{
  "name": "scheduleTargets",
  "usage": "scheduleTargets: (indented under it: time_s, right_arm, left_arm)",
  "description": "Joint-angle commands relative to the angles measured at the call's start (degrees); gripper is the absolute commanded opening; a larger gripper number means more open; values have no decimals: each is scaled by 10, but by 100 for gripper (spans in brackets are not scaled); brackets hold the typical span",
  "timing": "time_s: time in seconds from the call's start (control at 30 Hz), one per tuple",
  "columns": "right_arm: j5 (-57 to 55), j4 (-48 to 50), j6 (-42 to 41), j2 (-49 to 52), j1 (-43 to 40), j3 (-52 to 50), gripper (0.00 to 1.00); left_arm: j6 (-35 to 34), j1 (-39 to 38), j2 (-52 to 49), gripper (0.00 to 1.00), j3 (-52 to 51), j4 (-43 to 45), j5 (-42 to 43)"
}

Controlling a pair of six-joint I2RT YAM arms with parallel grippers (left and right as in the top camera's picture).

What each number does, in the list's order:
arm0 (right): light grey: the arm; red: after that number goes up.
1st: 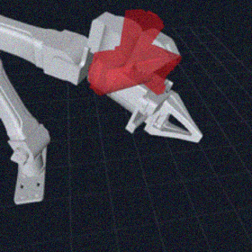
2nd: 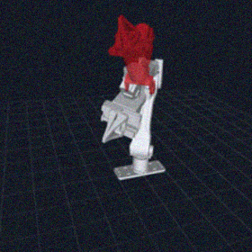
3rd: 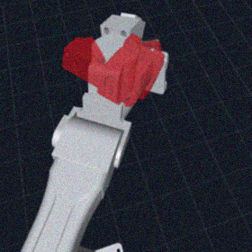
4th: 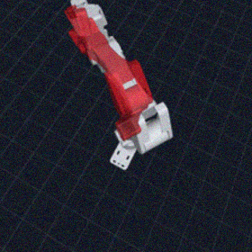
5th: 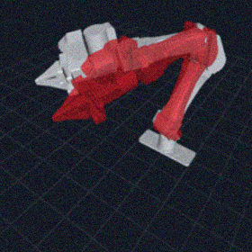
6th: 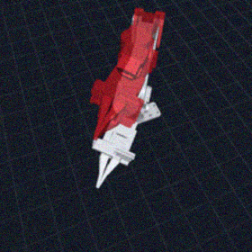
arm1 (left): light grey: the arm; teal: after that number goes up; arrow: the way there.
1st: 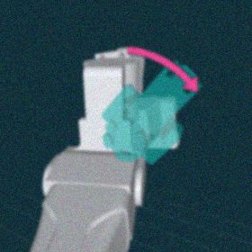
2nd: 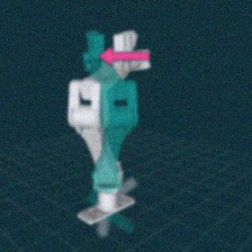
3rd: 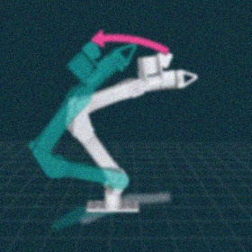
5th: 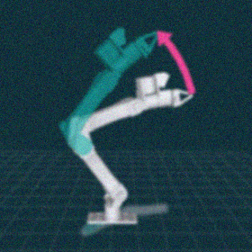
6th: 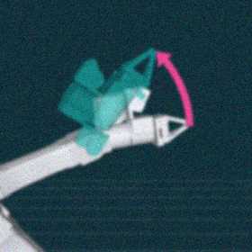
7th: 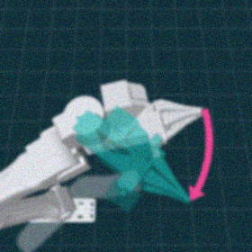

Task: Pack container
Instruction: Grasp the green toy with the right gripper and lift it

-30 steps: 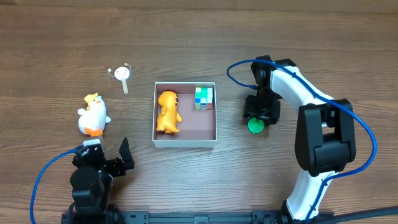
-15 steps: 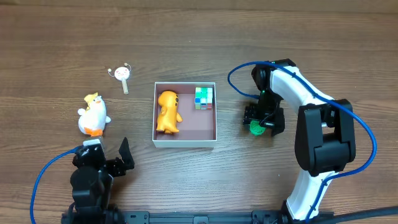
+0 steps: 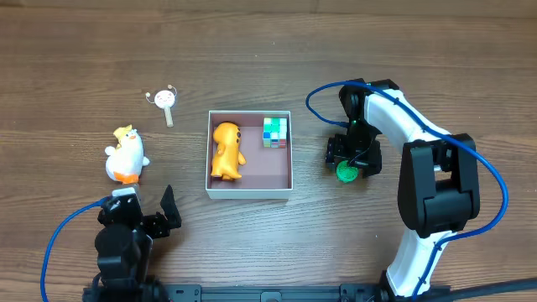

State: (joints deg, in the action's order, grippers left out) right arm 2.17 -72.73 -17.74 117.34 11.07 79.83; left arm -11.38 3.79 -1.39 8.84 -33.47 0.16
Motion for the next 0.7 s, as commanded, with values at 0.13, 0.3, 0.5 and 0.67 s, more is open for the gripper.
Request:
scheduleTargets:
  time_s: [0.13, 0.3, 0.5, 0.67]
  right_arm:
    - [3, 34, 4, -16, 1, -37, 86]
    - [3, 44, 10, -16, 1, -37, 79]
    - [3, 50, 10, -16, 1, -37, 58]
    - [3, 50, 10, -16, 1, -37, 53]
  left_arm:
    - [11, 4, 1, 100, -2, 1, -7]
    - [11, 4, 1, 100, -2, 1, -7]
    - [11, 4, 1, 100, -2, 1, -7]
    - [11, 4, 1, 100, -2, 1, -7]
